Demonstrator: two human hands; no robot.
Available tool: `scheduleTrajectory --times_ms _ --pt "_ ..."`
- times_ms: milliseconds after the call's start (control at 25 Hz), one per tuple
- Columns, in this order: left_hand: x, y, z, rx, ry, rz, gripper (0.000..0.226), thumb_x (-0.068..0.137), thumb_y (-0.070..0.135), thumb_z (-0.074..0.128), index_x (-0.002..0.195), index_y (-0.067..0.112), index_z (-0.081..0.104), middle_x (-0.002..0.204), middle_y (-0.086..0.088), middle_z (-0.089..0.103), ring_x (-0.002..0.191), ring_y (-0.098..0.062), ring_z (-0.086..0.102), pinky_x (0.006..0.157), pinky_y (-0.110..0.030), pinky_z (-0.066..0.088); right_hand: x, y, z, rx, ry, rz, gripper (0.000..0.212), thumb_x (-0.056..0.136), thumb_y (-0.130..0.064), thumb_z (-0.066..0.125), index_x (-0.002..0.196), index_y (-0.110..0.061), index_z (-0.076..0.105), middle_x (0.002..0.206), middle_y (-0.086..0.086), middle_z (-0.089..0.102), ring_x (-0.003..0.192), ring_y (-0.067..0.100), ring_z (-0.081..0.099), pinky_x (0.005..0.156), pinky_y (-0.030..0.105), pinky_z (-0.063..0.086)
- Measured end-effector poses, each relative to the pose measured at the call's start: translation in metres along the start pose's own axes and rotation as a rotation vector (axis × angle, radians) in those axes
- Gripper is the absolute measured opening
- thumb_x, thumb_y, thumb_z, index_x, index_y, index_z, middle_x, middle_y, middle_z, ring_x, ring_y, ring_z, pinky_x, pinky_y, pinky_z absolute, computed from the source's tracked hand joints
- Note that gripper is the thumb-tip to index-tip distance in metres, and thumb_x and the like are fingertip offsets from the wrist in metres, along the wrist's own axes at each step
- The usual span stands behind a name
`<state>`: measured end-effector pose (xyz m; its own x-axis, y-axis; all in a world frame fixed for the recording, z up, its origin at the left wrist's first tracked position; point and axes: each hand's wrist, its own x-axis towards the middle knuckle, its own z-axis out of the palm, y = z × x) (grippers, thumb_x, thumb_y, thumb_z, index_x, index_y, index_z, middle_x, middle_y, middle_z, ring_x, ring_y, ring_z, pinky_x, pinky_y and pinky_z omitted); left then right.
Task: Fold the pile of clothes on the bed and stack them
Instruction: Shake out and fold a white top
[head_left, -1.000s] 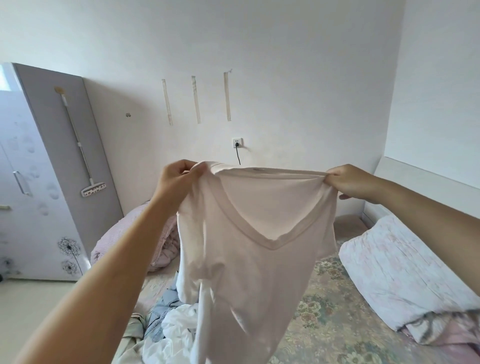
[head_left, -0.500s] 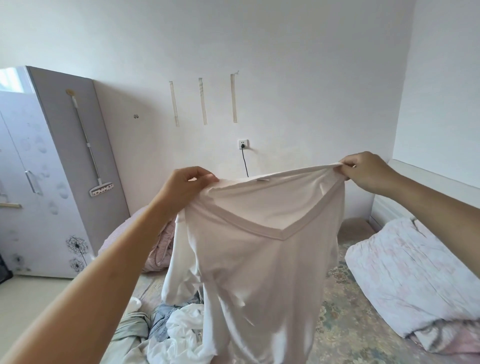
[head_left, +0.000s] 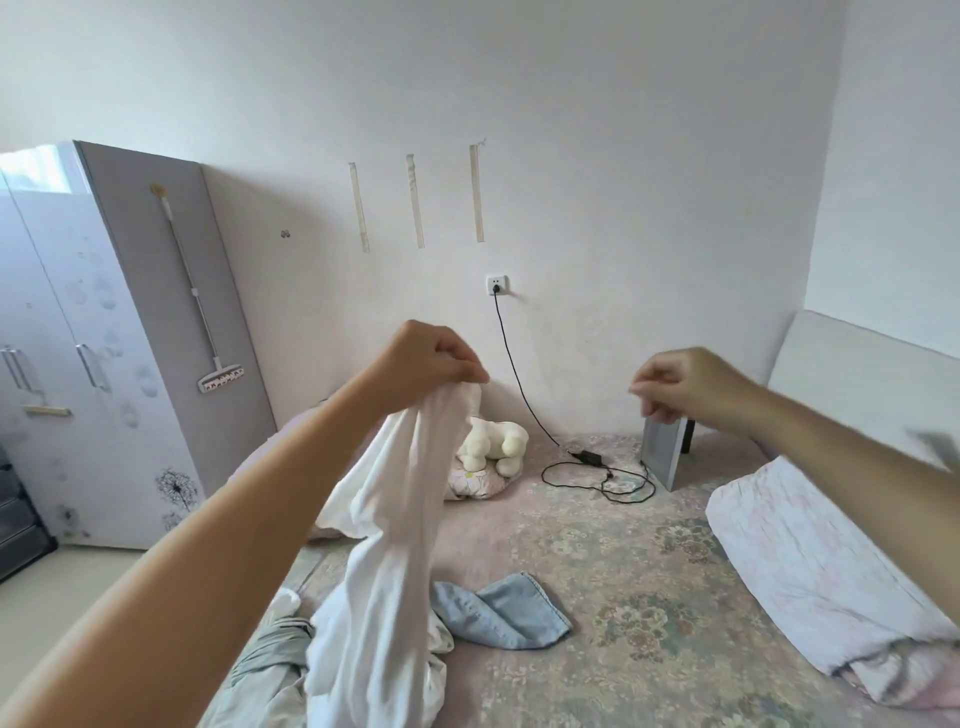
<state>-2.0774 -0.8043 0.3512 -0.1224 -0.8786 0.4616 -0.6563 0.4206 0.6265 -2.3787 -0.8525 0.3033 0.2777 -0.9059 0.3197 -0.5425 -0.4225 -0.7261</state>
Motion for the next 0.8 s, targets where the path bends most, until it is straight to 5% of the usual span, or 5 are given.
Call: scheduleTrajectory --times_ms 160,360,600,680,800 --pt "0.008 0.018 -0.019 0.077 -0.054 0.025 0.010 0.070 0.013 0.082 0.070 0.018 0.072 0.076 0.005 0.069 0.072 -0.001 0.059 0.075 -0.022 0.047 0.000 -0.008 0.049 0.065 -0.151 -0.060 0.010 0.091 -0.007 0.060 0.086 -0.001 0.066 0.070 0.012 0.069 0.057 0.016 0.063 0.055 0.021 0.051" --pt "0.009 0.036 -0.039 0.773 -0.332 0.097 0.029 0.060 0.033 0.087 0.084 0.025 0.073 0.091 0.017 0.047 0.086 0.000 0.045 0.070 -0.004 0.033 0.000 -0.025 0.083 0.197 -0.232 -0.079 0.012 0.090 -0.011 0.064 0.099 -0.003 0.065 0.080 0.008 0.069 0.069 0.014 0.064 0.063 0.021 0.052" --pt "0.017 0.058 -0.056 0.518 -0.131 0.201 0.021 0.070 0.013 0.081 0.070 0.031 0.069 0.090 0.008 0.058 0.085 -0.004 0.054 0.073 -0.014 0.039 -0.003 0.034 0.096 -0.223 -0.672 0.060 0.125 0.052 -0.062 0.082 0.150 -0.040 0.008 0.153 -0.015 0.015 0.142 0.012 0.017 0.118 0.041 0.018" --pt "0.019 0.065 -0.059 0.387 -0.108 0.221 0.023 0.069 0.008 0.082 0.072 0.027 0.070 0.088 0.008 0.059 0.079 0.004 0.055 0.072 -0.008 0.041 -0.007 0.047 0.094 0.008 -0.629 0.117 0.112 0.060 -0.043 0.087 0.149 -0.032 0.021 0.148 -0.019 0.029 0.139 0.011 0.027 0.116 0.041 0.024" --pt "0.027 0.072 -0.059 0.304 -0.100 0.236 0.019 0.071 0.004 0.081 0.078 0.018 0.071 0.086 0.006 0.063 0.077 0.007 0.058 0.073 -0.005 0.042 -0.011 0.057 0.074 0.252 -0.524 0.164 0.047 0.067 -0.028 0.085 0.110 -0.024 0.067 0.106 -0.012 0.069 0.108 0.015 0.060 0.101 0.037 0.045"
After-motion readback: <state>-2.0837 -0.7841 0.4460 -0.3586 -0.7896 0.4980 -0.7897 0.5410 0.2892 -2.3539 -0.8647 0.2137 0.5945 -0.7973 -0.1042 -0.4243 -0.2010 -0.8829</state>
